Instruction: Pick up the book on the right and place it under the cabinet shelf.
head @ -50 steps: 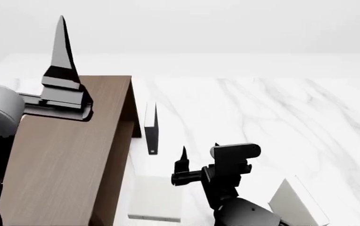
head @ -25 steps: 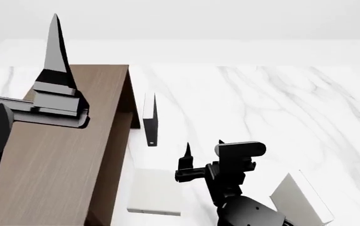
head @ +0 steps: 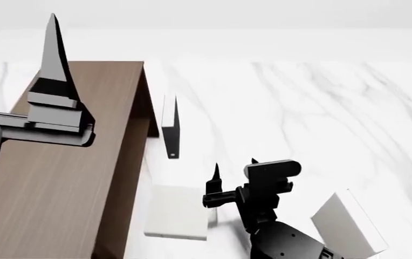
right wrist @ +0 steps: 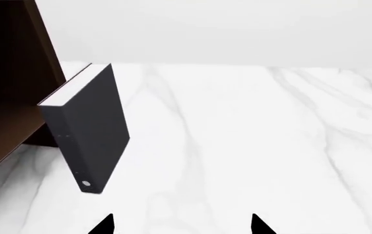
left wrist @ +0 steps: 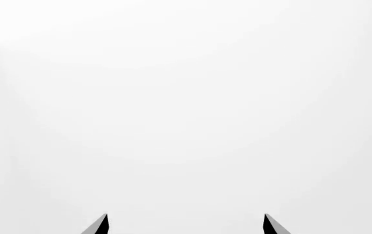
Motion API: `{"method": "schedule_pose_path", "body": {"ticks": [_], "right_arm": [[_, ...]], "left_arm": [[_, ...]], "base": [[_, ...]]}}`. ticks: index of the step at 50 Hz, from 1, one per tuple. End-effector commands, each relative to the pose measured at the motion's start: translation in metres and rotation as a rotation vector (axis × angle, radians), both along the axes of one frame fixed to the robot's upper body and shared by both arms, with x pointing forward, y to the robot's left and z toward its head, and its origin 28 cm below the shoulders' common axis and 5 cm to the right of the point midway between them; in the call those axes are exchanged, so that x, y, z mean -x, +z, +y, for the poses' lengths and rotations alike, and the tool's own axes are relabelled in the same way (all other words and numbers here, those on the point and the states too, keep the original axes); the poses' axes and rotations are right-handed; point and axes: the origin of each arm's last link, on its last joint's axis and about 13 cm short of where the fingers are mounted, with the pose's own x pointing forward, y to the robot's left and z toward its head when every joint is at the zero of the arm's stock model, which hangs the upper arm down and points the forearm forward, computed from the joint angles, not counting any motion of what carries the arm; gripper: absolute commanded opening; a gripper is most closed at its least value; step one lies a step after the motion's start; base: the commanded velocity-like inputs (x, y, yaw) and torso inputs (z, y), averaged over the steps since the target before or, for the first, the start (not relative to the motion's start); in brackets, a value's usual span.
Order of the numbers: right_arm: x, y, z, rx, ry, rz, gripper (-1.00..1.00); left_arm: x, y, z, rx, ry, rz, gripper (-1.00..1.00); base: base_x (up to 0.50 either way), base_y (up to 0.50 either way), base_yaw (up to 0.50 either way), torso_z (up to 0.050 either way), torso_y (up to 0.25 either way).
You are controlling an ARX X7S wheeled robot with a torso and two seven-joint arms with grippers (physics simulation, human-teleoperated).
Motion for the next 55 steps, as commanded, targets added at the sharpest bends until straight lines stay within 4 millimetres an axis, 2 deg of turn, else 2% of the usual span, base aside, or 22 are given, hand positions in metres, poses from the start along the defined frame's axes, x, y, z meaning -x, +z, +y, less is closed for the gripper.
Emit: {"method": "schedule_pose_path", "body": {"ticks": [1, 16, 35, 55], "right_arm": [[-0.005, -0.006, -0.003, 0.055, 0.01, -0.028, 1.0], [0.002, -0.008, -0.008, 0.114, 0.079, -0.064, 1.0], [0.001, -0.005, -0.026, 0.107, 0.03, -0.071, 1.0], [0.002, -0.023, -0.032, 0.214, 0.01, -0.028, 1.0]], "left_arm": [[0.001, 0.001, 0.0, -0.001, 0.0, -0.002, 1.0], [0.002, 0.001, 0.001, 0.0, 0.002, -0.003, 1.0], [0.0, 0.0, 0.001, -0.014, 0.004, 0.009, 1.0], [0.001, 0.001, 0.001, -0.026, 0.009, 0.012, 1.0]], "base": [[0.0, 0.0, 0.0, 0.0, -0.078], [0.0, 0.0, 0.0, 0.0, -0.031], [0.0, 0.0, 0.0, 0.0, 0.0], [0.0, 0.0, 0.0, 0.0, 0.0]]}}
